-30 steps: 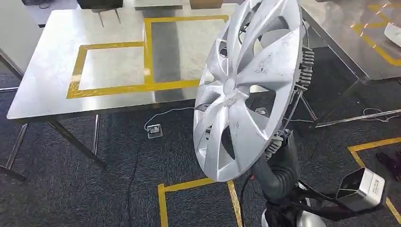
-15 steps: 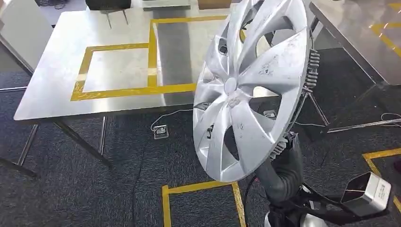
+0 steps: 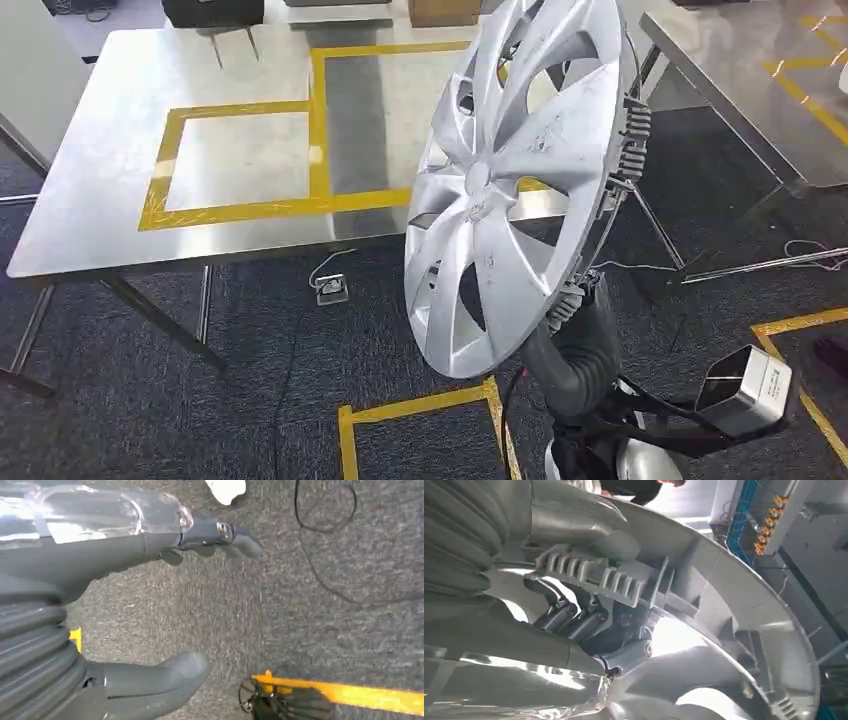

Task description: Take the parts from the cabinet and place them on the table.

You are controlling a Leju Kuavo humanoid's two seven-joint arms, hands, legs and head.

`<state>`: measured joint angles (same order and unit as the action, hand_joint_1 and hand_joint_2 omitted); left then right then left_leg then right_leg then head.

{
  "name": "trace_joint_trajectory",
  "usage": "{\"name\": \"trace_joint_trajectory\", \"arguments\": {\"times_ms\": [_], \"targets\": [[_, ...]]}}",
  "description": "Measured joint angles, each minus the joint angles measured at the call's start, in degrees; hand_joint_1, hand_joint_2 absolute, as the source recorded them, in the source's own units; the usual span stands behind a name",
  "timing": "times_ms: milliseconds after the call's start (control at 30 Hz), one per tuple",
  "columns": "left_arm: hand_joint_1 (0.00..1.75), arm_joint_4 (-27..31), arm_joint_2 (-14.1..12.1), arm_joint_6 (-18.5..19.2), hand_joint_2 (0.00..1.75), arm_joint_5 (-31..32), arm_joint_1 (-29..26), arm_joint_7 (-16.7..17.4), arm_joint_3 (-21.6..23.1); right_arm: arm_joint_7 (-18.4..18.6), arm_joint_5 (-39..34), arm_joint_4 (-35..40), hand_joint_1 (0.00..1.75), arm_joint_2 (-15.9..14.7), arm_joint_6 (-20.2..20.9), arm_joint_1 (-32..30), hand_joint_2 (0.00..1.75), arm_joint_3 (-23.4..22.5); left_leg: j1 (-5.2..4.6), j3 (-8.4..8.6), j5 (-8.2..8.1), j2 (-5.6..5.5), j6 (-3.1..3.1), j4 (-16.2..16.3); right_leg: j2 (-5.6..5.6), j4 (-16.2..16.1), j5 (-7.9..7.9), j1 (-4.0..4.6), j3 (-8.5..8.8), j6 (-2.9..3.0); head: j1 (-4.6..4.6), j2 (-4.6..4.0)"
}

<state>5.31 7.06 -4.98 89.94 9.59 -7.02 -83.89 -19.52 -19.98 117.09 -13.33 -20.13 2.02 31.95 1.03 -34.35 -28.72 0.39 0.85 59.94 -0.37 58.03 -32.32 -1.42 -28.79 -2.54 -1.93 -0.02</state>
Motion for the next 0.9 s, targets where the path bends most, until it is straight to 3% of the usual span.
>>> {"name": "trace_joint_trajectory", "arguments": {"times_ms": [33,100,133,167,200,233,267,300,333,367,400,433,467,500,533,567,600,633,667,700,733,800,833,867,900], "targets": [[0.00,0.0,0.0,0.0,1.75,0.0,0.1,0.0,0.0,0.0,0.0,0.0,1.75,0.0,0.0,0.0,1.75,0.0,-0.03,0.26,-0.24,0.01,0.38,0.0,0.03,3.0,-1.44,-0.01,-1.48,-0.06,-0.32,0.02],[0.00,0.0,0.0,0.0,1.75,0.0,0.1,0.0,0.0,0.0,0.0,-0.1,1.75,0.0,0.0,-0.1,1.75,0.0,-0.30,0.65,-0.67,0.06,0.95,0.0,0.08,12.3,-4.99,0.02,-6.63,-0.13,-1.18,0.02],[0.00,0.0,0.0,0.0,1.75,0.0,0.1,0.0,0.0,-0.1,0.0,-0.2,1.75,0.0,0.0,-0.1,1.75,0.0,-0.52,0.82,-0.90,0.07,1.16,0.0,0.08,16.3,-5.90,0.02,-9.29,-0.06,-1.46,0.02],[0.00,0.0,-0.1,0.0,1.75,0.0,0.0,0.2,0.0,-0.1,-0.1,-0.2,1.75,0.0,0.0,-0.1,1.75,0.0,-0.74,1.13,-1.13,0.03,1.20,0.0,0.09,17.8,-5.24,0.06,-10.90,0.19,-1.79,0.02],[0.00,0.0,-0.1,-0.1,1.75,0.0,0.0,0.2,0.0,-0.1,-0.1,-0.3,1.75,0.0,0.0,-0.1,1.75,0.0,-0.97,1.56,-1.45,-0.07,1.27,0.0,0.09,16.5,-3.20,0.31,-10.92,0.62,-1.96,0.02],[0.00,0.0,-0.1,-0.1,1.75,0.0,0.0,0.2,0.0,-0.1,-0.2,-0.3,1.75,0.0,0.1,-0.1,1.75,0.0,-1.22,2.11,-1.78,-0.22,1.33,0.0,0.13,13.1,0.00,0.61,-9.95,1.33,-2.23,0.02],[0.00,0.0,0.0,-0.1,1.75,0.0,0.1,0.2,0.0,-0.1,-0.2,-0.3,1.75,0.0,0.1,-0.1,1.75,0.0,-1.48,2.71,-2.11,-0.33,1.35,0.0,0.21,8.7,3.39,1.05,-8.49,2.23,-2.49,0.02],[0.00,0.0,0.0,-0.1,1.75,0.0,0.1,0.2,0.0,-0.1,-0.3,-0.3,1.75,0.0,0.1,-0.1,1.75,0.0,-1.50,3.10,-2.46,-0.33,1.42,-0.1,0.46,4.2,6.18,1.75,-7.15,3.53,-2.73,0.02],[0.00,0.0,0.5,-0.1,1.75,0.0,0.1,0.2,0.0,-0.1,-0.4,-0.3,1.75,0.0,0.1,-0.1,1.75,0.0,-1.53,3.03,-2.63,-0.33,1.20,-0.3,0.44,3.9,5.33,1.86,-6.52,4.84,-2.05,0.02],[0.00,0.0,0.3,-0.2,1.75,0.0,0.2,0.3,0.0,-0.2,-0.4,-0.2,1.75,0.0,0.1,-0.1,1.75,0.0,-1.24,2.91,-2.64,-0.51,0.91,-0.2,0.39,2.5,5.64,2.27,-6.13,4.81,-1.53,0.02],[0.00,0.0,0.5,-0.2,1.75,0.0,0.2,0.3,0.0,-0.2,-0.4,-0.3,1.75,0.0,0.1,-0.1,1.75,0.0,-1.15,2.68,-2.57,-0.38,0.51,-0.3,0.39,2.0,5.16,2.47,-6.02,5.03,-2.34,0.02],[0.00,0.0,0.5,-0.2,1.75,0.0,0.2,0.4,0.0,-0.2,-0.4,-0.2,1.75,0.0,0.1,-0.1,1.75,0.0,-1.04,2.62,-2.51,-0.26,0.29,-0.6,0.38,1.5,4.78,2.63,-5.90,5.35,-2.49,0.02],[0.00,0.0,0.5,-0.2,1.75,0.0,0.3,0.4,0.0,-0.2,-0.4,-0.2,1.75,0.0,0.1,-0.1,1.75,0.0,-1.27,2.92,-2.54,-0.23,0.02,-0.8,0.37,0.1,4.79,2.45,-5.28,5.35,-2.56,0.02],[0.00,0.0,0.4,-0.2,1.75,0.0,0.3,0.4,0.0,-0.2,-0.4,-0.2,1.75,0.0,0.1,-0.1,1.75,0.0,-1.17,2.90,-3.02,-0.28,-0.21,-0.7,-0.02,-1.3,5.28,1.64,-4.16,4.50,-2.82,0.02],[0.00,0.0,0.4,-0.2,1.75,0.0,0.3,0.3,0.0,-0.2,-0.4,-0.2,1.75,0.1,0.1,0.0,1.75,0.0,-1.15,2.25,-3.83,-0.50,-0.61,1.0,-0.03,-2.1,5.26,1.59,-3.41,4.52,-2.47,0.02],[0.00,0.0,0.3,-0.2,1.75,0.0,0.4,0.3,0.0,-0.3,-0.4,-0.2,1.75,0.2,0.1,0.0,1.75,0.0,-0.97,0.41,-5.39,-0.54,-0.91,4.2,-0.06,-2.2,5.25,1.51,-3.14,4.52,-1.92,0.02],[0.00,0.0,0.3,-0.2,1.75,0.0,0.4,0.3,0.0,-0.3,-0.5,-0.3,1.75,0.2,0.1,-0.1,1.75,0.0,-0.62,-2.46,-7.00,-0.59,-1.38,9.1,-0.10,-2.2,5.02,1.42,-2.93,4.37,-1.44,0.02],[0.00,0.0,0.2,-0.2,1.75,0.0,0.3,0.4,0.0,-0.3,-0.5,-0.4,1.75,0.2,0.1,-0.1,1.75,0.0,-0.29,-4.73,-7.79,-0.57,-1.74,12.5,-0.10,-2.2,4.73,1.34,-2.69,4.22,-1.11,0.02],[0.00,0.0,0.1,-0.2,1.75,0.0,0.1,0.4,0.0,-0.3,-0.5,-0.4,1.75,0.2,0.1,-0.1,1.75,0.0,0.02,-6.37,-7.47,-0.56,-2.09,14.3,-0.06,-2.1,4.38,1.22,-2.40,4.02,-0.98,0.02],[0.00,0.0,0.0,-0.2,1.75,0.0,0.0,0.4,0.0,-0.3,-0.5,-0.5,1.75,0.2,0.1,-0.1,1.75,0.0,0.22,-6.64,-5.83,-0.46,-2.42,13.6,0.01,-1.9,4.02,1.01,-2.07,3.71,-0.89,0.02],[0.00,0.0,-0.1,-0.2,1.75,0.0,0.0,0.4,0.0,-0.3,-0.5,-0.5,1.75,0.2,0.1,-0.1,1.75,0.0,0.44,-5.83,-3.23,-0.39,-2.74,10.9,0.08,-1.7,3.54,0.78,-1.65,3.36,-0.72,0.02],[0.00,0.0,-0.2,-0.2,1.75,0.0,0.0,0.4,0.0,-0.3,-0.5,-0.6,1.75,0.3,0.1,-0.1,1.75,0.0,0.97,-2.31,2.45,0.15,-3.37,1.9,0.11,-0.7,2.15,0.27,-0.80,2.30,-0.28,0.02],[0.00,0.0,-0.1,-0.2,1.75,0.0,0.0,0.4,0.0,-0.3,-0.5,-0.6,1.75,0.3,0.1,-0.1,1.75,0.0,0.56,-1.96,0.93,0.29,-3.53,2.0,0.14,-0.5,1.66,0.44,-1.02,1.80,0.29,0.02],[0.00,0.0,-0.1,-0.2,1.75,0.0,0.1,0.4,0.0,-0.3,-0.5,-0.6,1.75,0.3,0.1,0.0,1.75,0.0,0.55,-1.35,0.46,0.33,-2.38,0.8,0.24,0.2,1.10,0.56,-1.00,1.28,0.75,0.02],[0.00,0.0,-0.1,-0.2,1.75,0.0,0.1,0.4,0.0,-0.3,-0.5,-0.6,1.75,0.3,0.1,0.0,1.75,0.0,0.44,-1.44,0.35,0.29,-1.71,1.1,0.22,-0.1,1.18,0.52,-0.81,1.01,0.28,0.02]]}}
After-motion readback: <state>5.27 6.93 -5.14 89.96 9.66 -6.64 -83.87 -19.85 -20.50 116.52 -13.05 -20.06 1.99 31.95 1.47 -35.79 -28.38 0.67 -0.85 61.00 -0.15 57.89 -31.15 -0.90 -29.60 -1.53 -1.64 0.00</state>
